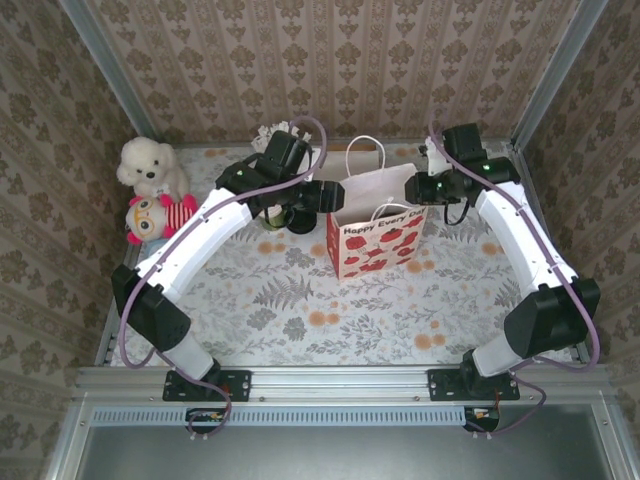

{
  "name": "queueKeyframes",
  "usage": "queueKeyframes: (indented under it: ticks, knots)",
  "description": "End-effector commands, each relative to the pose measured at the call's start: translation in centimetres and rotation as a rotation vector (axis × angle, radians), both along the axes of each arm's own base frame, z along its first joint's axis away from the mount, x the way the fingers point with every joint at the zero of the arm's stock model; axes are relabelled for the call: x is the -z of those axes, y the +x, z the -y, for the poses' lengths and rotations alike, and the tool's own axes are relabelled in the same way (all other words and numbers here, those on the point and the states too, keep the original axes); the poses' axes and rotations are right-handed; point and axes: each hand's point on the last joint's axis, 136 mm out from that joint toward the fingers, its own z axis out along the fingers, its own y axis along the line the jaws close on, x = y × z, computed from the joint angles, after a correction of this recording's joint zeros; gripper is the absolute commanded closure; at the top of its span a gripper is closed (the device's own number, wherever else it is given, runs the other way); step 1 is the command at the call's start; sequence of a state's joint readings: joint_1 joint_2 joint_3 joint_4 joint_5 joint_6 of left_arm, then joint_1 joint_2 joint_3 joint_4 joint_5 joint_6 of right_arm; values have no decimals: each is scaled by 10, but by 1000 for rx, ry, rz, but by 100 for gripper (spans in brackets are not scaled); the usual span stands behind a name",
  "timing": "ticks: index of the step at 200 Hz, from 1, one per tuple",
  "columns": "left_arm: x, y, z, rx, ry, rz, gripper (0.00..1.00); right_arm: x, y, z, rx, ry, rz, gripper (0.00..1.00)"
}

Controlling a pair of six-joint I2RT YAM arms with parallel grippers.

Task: Pack the takeout coffee

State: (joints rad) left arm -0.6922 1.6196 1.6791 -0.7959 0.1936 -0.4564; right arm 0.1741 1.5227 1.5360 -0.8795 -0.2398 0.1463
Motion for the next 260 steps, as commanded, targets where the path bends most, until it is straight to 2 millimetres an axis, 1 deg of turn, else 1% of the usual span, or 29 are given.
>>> queueKeyframes:
  ticks: [1, 13, 21, 37, 53, 73, 84, 96, 101, 103, 105, 119, 129, 139, 152, 170, 177, 193, 204, 205, 213, 226, 230, 246, 260]
  knots:
    - [-12, -8, -12, -46, -40, -4, 31, -3, -12, -24, 5, 63, -58, 70]
    - [-7, -11, -21, -66, -44, -22, 38, -3, -17, -37, 13, 83, -72, 70]
    - [-6, -13, -29, -81, -52, -24, 45, -6, -18, -45, 30, 103, -72, 70]
    - [-8, -17, -47, -114, -67, -18, 55, -9, -22, -66, 48, 161, -78, 70]
    - [-9, -21, -65, -143, -78, -16, 62, -15, -26, -92, 40, 218, -70, 69]
    - [-7, -25, -87, -177, -82, -17, 65, -21, -29, -124, 11, 296, -65, 69]
    - [-6, -26, -101, -203, -74, -16, 67, -25, -29, -139, -5, 322, -59, 69]
    - [-2, -27, -116, -235, -57, -15, 68, -29, -27, -148, -14, 329, -50, 68]
    - [-2, -29, -119, -235, -52, -13, 68, -30, -26, -150, -18, 330, -48, 68]
    - [-2, -25, -127, -260, -50, -11, 68, -30, -26, -151, -17, 331, -50, 68]
    - [-2, -24, -131, -270, -50, -8, 68, -31, -26, -152, -19, 333, -48, 68]
    - [-1, -23, -146, -306, -45, -4, 69, -35, -24, -155, -30, 341, -46, 64]
    - [-2, -21, -153, -321, -47, 2, 69, -39, -23, -153, -37, 338, -34, 60]
    - [-3, -21, -156, -323, -55, 2, 69, -43, -20, -144, -37, 323, -19, 53]
    - [-3, -20, -158, -320, -61, -2, 69, -46, -10, -121, -8, 298, 6, 42]
    - [-3, -19, -153, -295, -75, -9, 68, -46, 8, -85, 27, 276, 51, 32]
    - [-2, -19, -152, -291, -78, -12, 66, -42, 16, -73, 37, 277, 66, 28]
    - [-2, -19, -152, -289, -87, -15, 62, -29, 41, -48, 53, 283, 105, 23]
    - [-5, -18, -152, -295, -100, -6, 55, -13, 59, -32, 65, 280, 104, 23]
    - [-5, -18, -152, -293, -102, -4, 54, -14, 62, -32, 63, 282, 117, 23]
    - [-9, -19, -152, -290, -117, 11, 48, -6, 79, -24, 55, 275, 134, 23]
    - [-18, -20, -153, -292, -143, 57, 35, 10, 104, -17, 17, 257, 140, 25]
    - [-21, -20, -154, -296, -148, 72, 31, 19, 111, -16, 2, 248, 131, 26]
    - [-27, -23, -164, -342, -147, 129, 18, 42, 137, -20, -74, 207, 129, 28]
    - [-27, -26, -177, -405, -128, 164, 10, 61, 160, -23, -93, 203, 118, 30]
